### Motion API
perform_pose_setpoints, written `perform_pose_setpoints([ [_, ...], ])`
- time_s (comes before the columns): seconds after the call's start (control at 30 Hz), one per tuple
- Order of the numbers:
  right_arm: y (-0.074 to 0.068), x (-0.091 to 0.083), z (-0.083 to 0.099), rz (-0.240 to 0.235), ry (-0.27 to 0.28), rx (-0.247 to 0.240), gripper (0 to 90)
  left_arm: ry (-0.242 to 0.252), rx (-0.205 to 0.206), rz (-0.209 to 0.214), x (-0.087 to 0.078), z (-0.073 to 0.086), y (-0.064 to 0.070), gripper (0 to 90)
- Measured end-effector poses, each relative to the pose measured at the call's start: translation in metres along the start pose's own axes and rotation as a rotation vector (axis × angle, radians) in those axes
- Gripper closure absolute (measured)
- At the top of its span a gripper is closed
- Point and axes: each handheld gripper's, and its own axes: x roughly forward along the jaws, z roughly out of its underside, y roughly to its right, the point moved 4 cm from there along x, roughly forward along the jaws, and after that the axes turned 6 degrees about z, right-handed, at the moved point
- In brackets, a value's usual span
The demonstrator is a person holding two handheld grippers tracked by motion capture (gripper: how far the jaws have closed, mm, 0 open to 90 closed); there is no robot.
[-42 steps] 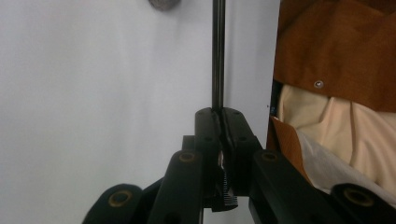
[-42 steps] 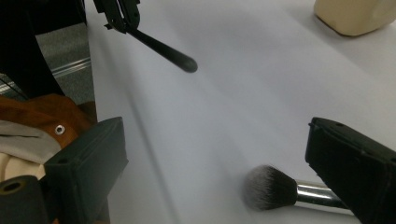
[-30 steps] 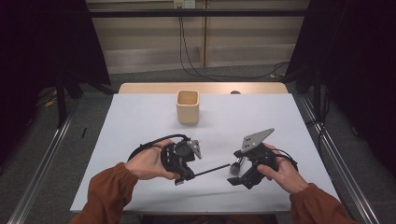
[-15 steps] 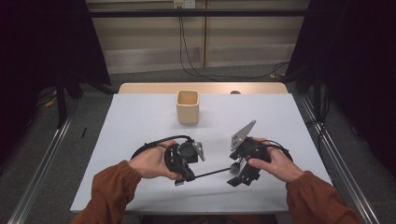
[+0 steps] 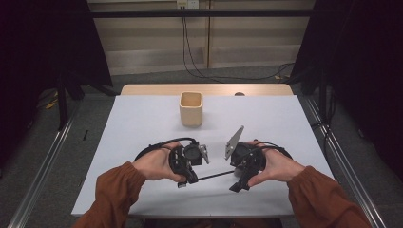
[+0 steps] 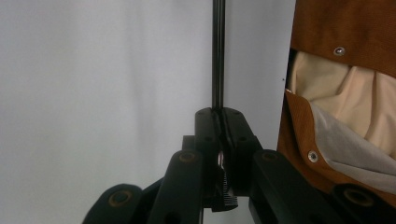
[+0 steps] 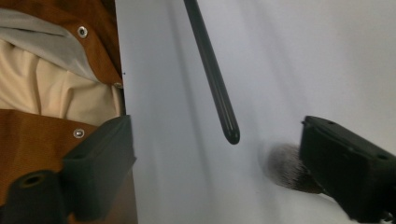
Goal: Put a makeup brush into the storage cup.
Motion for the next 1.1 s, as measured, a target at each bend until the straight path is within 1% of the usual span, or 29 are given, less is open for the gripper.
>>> perform_pose_setpoints([
  [0.03, 0.000, 0.001, -0.001, -0.009, -0.004, -0.001, 18.7, 0.008, -0.006, -0.003, 0.001, 0.000, 0.000, 85.7],
  [0.07, 0.001, 0.001, -0.002, -0.010, 0.000, -0.012, 22.7, 0.006, 0.006, -0.014, 0.001, -0.001, 0.000, 85.7],
  [0.1, 0.001, 0.001, -0.003, -0.024, -0.010, -0.003, 29.0, 0.008, 0.011, -0.014, 0.002, -0.001, 0.000, 85.7],
  [0.13, 0.001, 0.001, -0.003, -0.029, -0.015, -0.006, 33.8, 0.017, 0.017, -0.020, 0.002, -0.002, 0.001, 85.7],
  [0.17, 0.001, 0.000, -0.005, -0.029, -0.008, -0.016, 38.2, 0.023, 0.015, -0.002, 0.001, -0.003, 0.002, 85.7],
  [0.23, 0.002, -0.001, -0.007, -0.029, -0.002, -0.029, 46.2, 0.033, 0.017, -0.021, 0.001, -0.004, 0.002, 85.8],
  [0.3, 0.002, -0.001, -0.008, -0.030, 0.005, -0.032, 50.6, 0.026, 0.014, -0.008, 0.003, -0.005, 0.002, 85.7],
  [0.33, 0.002, -0.002, -0.008, -0.034, -0.004, -0.032, 54.7, 0.021, 0.016, -0.013, 0.004, -0.005, 0.002, 85.7],
  [0.37, 0.001, -0.001, -0.009, -0.041, -0.002, -0.038, 57.0, 0.016, 0.015, -0.008, 0.004, -0.005, 0.002, 85.7],
  [0.4, 0.001, 0.000, -0.008, -0.038, -0.006, -0.037, 59.2, 0.019, 0.023, -0.014, 0.006, -0.005, 0.001, 85.7],
  [0.47, 0.000, 0.001, -0.008, -0.037, -0.012, -0.047, 64.2, 0.015, 0.018, 0.000, 0.006, -0.005, 0.001, 85.7],
  [0.53, 0.000, 0.002, -0.009, -0.035, -0.010, -0.051, 66.9, 0.022, 0.008, -0.016, 0.008, -0.004, 0.001, 85.7],
  [0.57, 0.000, 0.002, -0.010, -0.037, -0.006, -0.053, 67.1, 0.022, 0.007, -0.009, 0.007, -0.004, 0.001, 85.7],
  [0.63, 0.001, 0.003, -0.012, -0.032, -0.004, -0.055, 69.0, 0.017, 0.018, 0.000, 0.008, -0.002, -0.001, 85.7],
  [0.7, 0.002, 0.004, -0.016, -0.033, 0.006, -0.069, 72.9, 0.022, 0.007, -0.003, 0.009, -0.002, -0.001, 85.7],
  [0.73, 0.001, 0.004, -0.017, -0.034, 0.002, -0.062, 75.2, 0.025, 0.010, 0.001, 0.010, -0.001, -0.001, 85.7],
  [0.77, 0.002, 0.005, -0.018, -0.037, 0.005, -0.076, 78.1, 0.014, 0.016, -0.001, 0.010, 0.000, -0.001, 85.7],
  [0.8, 0.001, 0.006, -0.019, -0.039, 0.003, -0.078, 79.7, 0.016, 0.019, -0.010, 0.011, 0.000, -0.001, 85.7],
  [0.83, 0.001, 0.006, -0.019, -0.037, 0.002, -0.079, 81.8, 0.013, 0.022, 0.000, 0.011, 0.001, -0.002, 85.7],
  [0.93, 0.002, 0.009, -0.020, -0.045, -0.006, -0.074, 82.6, 0.019, 0.015, -0.006, 0.012, 0.001, -0.002, 85.6],
  [0.97, 0.002, 0.009, -0.020, -0.050, -0.014, -0.072, 82.8, 0.009, 0.027, -0.001, 0.012, 0.002, -0.002, 85.6],
  [1.0, 0.002, 0.010, -0.020, -0.054, -0.015, -0.069, 83.1, 0.010, 0.035, -0.008, 0.012, 0.002, -0.002, 85.6],
  [1.07, 0.002, 0.012, -0.020, -0.063, -0.015, -0.076, 84.0, 0.008, 0.043, -0.011, 0.012, 0.003, -0.003, 85.5],
  [1.1, 0.001, 0.013, -0.019, -0.067, -0.018, -0.078, 84.5, 0.016, 0.037, -0.014, 0.012, 0.003, -0.003, 85.3],
])
